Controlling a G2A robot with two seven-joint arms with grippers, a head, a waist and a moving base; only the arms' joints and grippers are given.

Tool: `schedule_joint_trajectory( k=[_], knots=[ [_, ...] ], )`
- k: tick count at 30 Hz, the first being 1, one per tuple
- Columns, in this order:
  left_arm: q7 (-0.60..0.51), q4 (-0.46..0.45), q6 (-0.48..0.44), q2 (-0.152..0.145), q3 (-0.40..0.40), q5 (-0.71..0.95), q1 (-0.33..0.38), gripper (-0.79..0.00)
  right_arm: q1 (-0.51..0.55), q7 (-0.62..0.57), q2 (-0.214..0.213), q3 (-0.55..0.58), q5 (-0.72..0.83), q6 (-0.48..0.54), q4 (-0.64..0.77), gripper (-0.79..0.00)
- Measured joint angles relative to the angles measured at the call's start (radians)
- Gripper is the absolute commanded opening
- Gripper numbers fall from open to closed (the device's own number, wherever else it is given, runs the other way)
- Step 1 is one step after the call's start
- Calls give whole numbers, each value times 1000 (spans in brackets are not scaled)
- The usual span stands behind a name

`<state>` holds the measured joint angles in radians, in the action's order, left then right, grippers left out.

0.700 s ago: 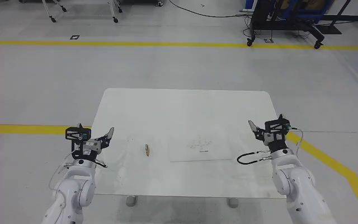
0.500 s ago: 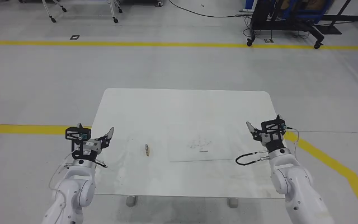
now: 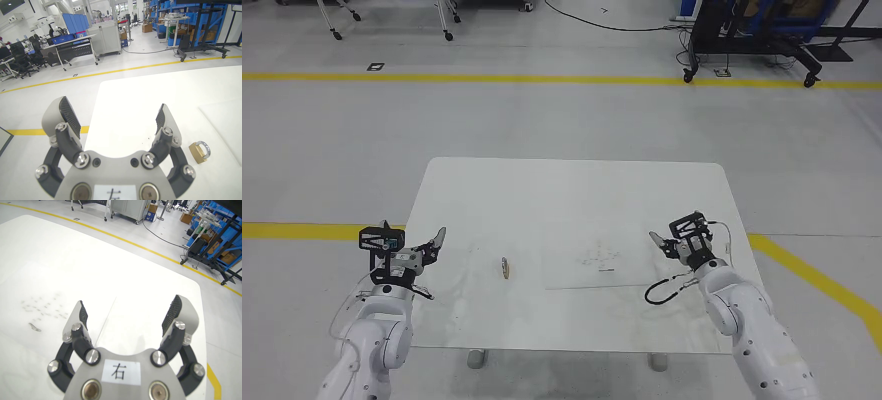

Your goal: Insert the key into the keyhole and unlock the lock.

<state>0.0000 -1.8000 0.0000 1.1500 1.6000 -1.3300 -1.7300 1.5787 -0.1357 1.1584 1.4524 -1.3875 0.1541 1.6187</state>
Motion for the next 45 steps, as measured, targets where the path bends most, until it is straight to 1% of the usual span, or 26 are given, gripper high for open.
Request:
schedule_joint_trajectory(
  k=[2, 4, 5, 7, 8, 10, 11, 12, 13, 14, 15, 16, 21, 23, 25, 26, 29, 30, 32, 34, 37, 40, 41, 42, 43, 45],
  knots=[
    [0, 0, 0, 0, 0, 0, 0, 0, -3, -7, 1, -4, 7, 7, -9, 0],
    [0, 0, 0, 0, 0, 0, 0, 0, -41, -37, 5, -26, 80, 79, -73, 0],
    [0, 0, 0, 0, 0, 0, 0, 0, -61, -33, 6, -35, 131, 138, -107, 0],
    [0, 0, 0, 0, 0, 0, 0, 0, -105, -3, 3, -52, 212, 307, -178, 0],
    [0, 0, 0, 0, 0, 0, 0, 0, -124, -3, 1, -64, 215, 373, -203, 0],
    [0, 0, 0, 0, 0, 0, 0, 0, -168, 0, -3, -99, 156, 503, -250, 0],
    [0, 0, 0, 0, 0, 0, 0, 0, -185, 7, -4, -113, 124, 548, -270, -49],
    [0, 0, 0, 0, 0, 0, 0, 0, -208, 19, -5, -129, 89, 599, -294, -182],
    [0, 0, 0, 0, 0, 0, 0, 0, -225, 31, -5, -140, 68, 632, -311, -274],
    [0, 0, 0, 0, 0, 0, 0, 0, -240, 42, -6, -151, 47, 661, -324, -406],
    [0, 0, 0, 0, 0, 0, 0, 0, -259, 57, -7, -166, 15, 691, -337, -437],
    [0, 0, 0, 0, 0, 0, 0, 0, -271, 69, -8, -177, -13, 708, -342, -474],
    [0, 0, 0, 0, 0, 0, 0, 0, -314, 145, -16, -228, -178, 761, -345, -526],
    [0, 0, 0, 0, 0, 0, 0, 0, -322, 164, -19, -241, -224, 769, -344, -533],
    [0, 0, 0, 0, 0, 0, 0, 0, -329, 190, -23, -252, -259, 789, -345, -563],
    [0, 0, 0, 0, 0, 0, 0, 0, -332, 202, -25, -255, -271, 800, -347, -628],
    [0, 0, 0, 0, 0, 0, 0, 0, -337, 230, -33, -263, -314, 828, -349, -665],
    [0, 0, 0, 0, 0, 0, 0, 0, -338, 237, -36, -267, -331, 833, -349, -659],
    [0, 0, 0, 0, 0, 0, 0, 0, -340, 239, -40, -274, -357, 838, -353, -613],
    [0, 0, 0, 0, 0, 0, 0, 0, -343, 239, -42, -281, -370, 837, -358, -517],
    [0, 0, 0, 0, 0, 0, 0, 0, -350, 238, -42, -296, -375, 828, -369, -511],
    [0, 0, 0, 0, 0, 0, 0, 0, -362, 246, -41, -309, -373, 827, -379, -610],
    [0, 0, 0, 0, 0, 0, 0, 0, -367, 246, -41, -314, -375, 826, -382, -659],
    [0, 0, 0, 0, 0, 0, 0, 0, -373, 243, -40, -323, -381, 825, -385, -742],
    [0, 0, 0, 0, 0, 0, 0, 0, -377, 241, -40, -329, -384, 823, -388, -785],
    [0, 0, 0, 0, 0, 0, 0, 0, -387, 238, -38, -343, -386, 819, -392, -785]
  ],
)
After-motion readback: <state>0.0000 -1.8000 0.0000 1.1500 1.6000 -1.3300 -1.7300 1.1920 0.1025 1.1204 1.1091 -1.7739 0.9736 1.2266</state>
